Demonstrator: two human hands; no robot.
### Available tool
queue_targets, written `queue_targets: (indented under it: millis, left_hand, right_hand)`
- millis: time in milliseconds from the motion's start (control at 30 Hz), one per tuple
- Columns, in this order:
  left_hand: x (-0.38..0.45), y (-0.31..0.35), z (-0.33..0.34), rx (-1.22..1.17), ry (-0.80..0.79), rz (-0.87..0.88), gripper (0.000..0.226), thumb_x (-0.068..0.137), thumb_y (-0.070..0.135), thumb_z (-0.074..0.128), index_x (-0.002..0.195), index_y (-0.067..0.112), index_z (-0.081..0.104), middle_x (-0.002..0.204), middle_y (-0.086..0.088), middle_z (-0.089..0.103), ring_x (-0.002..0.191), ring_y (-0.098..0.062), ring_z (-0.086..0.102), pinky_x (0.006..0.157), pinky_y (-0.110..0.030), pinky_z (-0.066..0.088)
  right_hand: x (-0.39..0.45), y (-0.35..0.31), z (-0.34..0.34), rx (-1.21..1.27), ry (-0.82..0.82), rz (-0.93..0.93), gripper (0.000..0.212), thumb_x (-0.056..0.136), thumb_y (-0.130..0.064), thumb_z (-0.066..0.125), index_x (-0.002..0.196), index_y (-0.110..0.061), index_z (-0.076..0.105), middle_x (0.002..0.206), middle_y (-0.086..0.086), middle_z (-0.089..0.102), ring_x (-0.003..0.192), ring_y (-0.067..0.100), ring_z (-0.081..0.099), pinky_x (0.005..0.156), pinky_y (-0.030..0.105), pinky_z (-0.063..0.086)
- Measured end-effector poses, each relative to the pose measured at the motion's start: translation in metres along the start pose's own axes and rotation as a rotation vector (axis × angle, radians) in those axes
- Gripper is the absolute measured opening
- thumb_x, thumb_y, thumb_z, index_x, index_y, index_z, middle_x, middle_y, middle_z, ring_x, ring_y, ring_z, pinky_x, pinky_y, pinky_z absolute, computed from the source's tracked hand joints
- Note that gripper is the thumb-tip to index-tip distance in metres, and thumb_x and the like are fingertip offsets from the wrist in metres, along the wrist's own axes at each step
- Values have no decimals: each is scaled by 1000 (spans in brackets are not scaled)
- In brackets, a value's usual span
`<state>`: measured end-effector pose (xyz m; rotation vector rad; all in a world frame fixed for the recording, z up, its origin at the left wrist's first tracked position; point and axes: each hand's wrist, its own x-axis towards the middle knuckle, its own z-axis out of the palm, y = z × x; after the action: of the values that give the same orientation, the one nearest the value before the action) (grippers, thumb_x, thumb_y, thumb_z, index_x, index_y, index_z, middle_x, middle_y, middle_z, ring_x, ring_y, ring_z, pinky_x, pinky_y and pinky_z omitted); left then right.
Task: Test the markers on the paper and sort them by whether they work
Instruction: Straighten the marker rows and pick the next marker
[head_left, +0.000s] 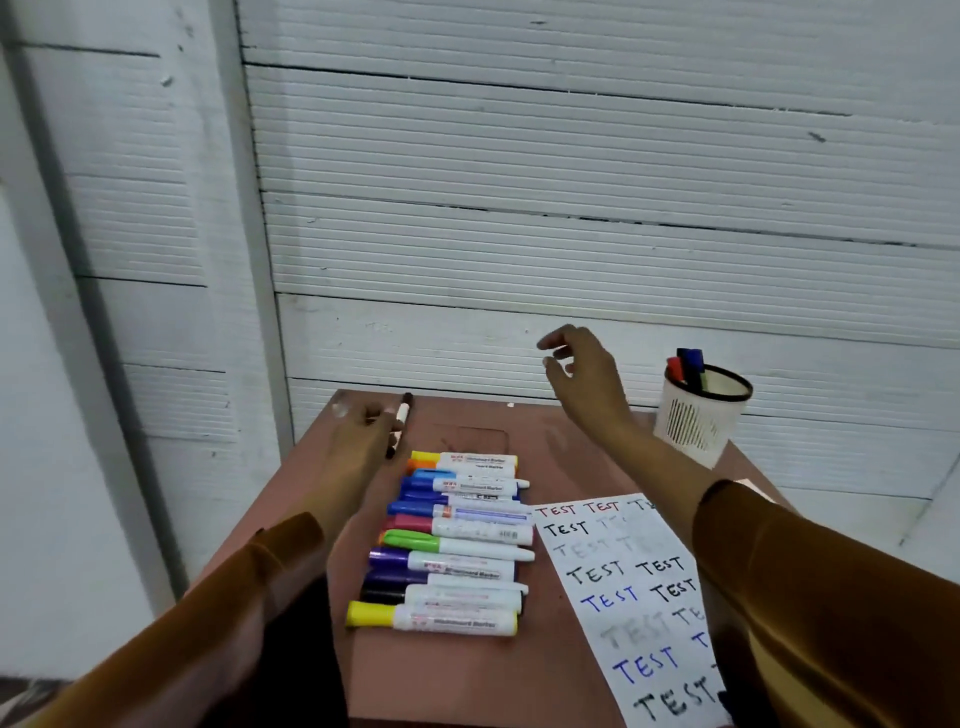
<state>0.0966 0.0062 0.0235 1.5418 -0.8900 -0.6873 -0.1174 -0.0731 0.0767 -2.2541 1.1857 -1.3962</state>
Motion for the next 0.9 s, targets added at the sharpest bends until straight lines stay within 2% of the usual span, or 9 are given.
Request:
queue_targets:
  millis: [67, 200, 300, 467, 567, 633, 700, 800, 900]
  left_hand:
    - [6, -16, -14, 174, 47, 26, 27, 96, 25, 46, 118, 10, 53, 114, -12, 61, 102, -25, 56, 84, -35, 44]
    - [6, -43, -25, 358, 32, 122, 21, 95, 14, 48, 113, 7, 54, 108, -10, 58, 93, -17, 49, 76, -22, 36]
    - [5, -58, -25, 448, 22, 175, 20, 94, 12, 48, 112, 11, 55, 112, -8, 59, 93, -13, 48, 81, -23, 37]
    - [10, -69, -25, 559, 29, 316, 18, 90, 7, 51, 106, 7, 60, 110, -11, 61, 99, -21, 54, 83, -23, 37]
    - [12, -73, -24, 600, 28, 339, 21, 90, 8, 51, 110, 8, 59, 111, -10, 60, 102, -22, 54, 86, -26, 39]
    - [14, -77, -24, 606, 29, 338, 23, 91, 10, 50, 112, 9, 57, 113, -11, 60, 103, -23, 54, 88, -30, 41]
    - [14, -79, -23, 616, 30, 336, 23, 91, 11, 49, 113, 9, 56, 113, -12, 60, 103, -24, 53, 88, -32, 41]
    - [15, -80, -22, 628, 43, 335, 24, 91, 12, 49, 114, 9, 55, 114, -11, 58, 103, -24, 52, 88, -33, 41]
    - [14, -80, -23, 593, 54, 334, 26, 91, 14, 51, 117, 11, 52, 115, -9, 58, 103, -22, 52, 87, -31, 41]
  right_hand:
    - [1, -16, 23, -32, -163, -46, 14, 89, -4, 52, 101, -9, 60, 106, 5, 61, 88, 13, 54, 75, 20, 39]
    - [2, -39, 66, -94, -447, -51, 15, 90, -10, 54, 103, -8, 60, 107, 6, 65, 90, 16, 56, 77, 24, 42]
    - [2, -50, 94, -144, -581, -30, 19, 92, -17, 53, 109, -8, 57, 110, 10, 64, 98, 24, 59, 84, 33, 47]
    - [2, -56, 133, -383, -750, -143, 27, 97, -28, 44, 120, -18, 54, 118, 10, 62, 104, 26, 56, 80, 31, 38]
    - [-1, -53, 150, -539, -818, -126, 34, 99, -34, 35, 130, -29, 48, 133, 8, 51, 122, 26, 44, 99, 41, 28]
    - [-3, -52, 160, -666, -874, -150, 38, 101, -36, 29, 136, -32, 42, 141, 9, 45, 130, 28, 35, 105, 47, 20]
    - [-5, -48, 168, -794, -898, -185, 40, 101, -35, 26, 138, -31, 40, 140, 11, 45, 129, 31, 36, 104, 47, 22]
    - [-6, -41, 177, -839, -845, -184, 36, 100, -30, 30, 129, -26, 51, 129, 14, 54, 118, 35, 43, 97, 45, 27]
    - [-6, -44, 172, -640, -672, -123, 31, 98, -28, 38, 118, -19, 60, 117, 12, 63, 109, 32, 54, 94, 39, 35]
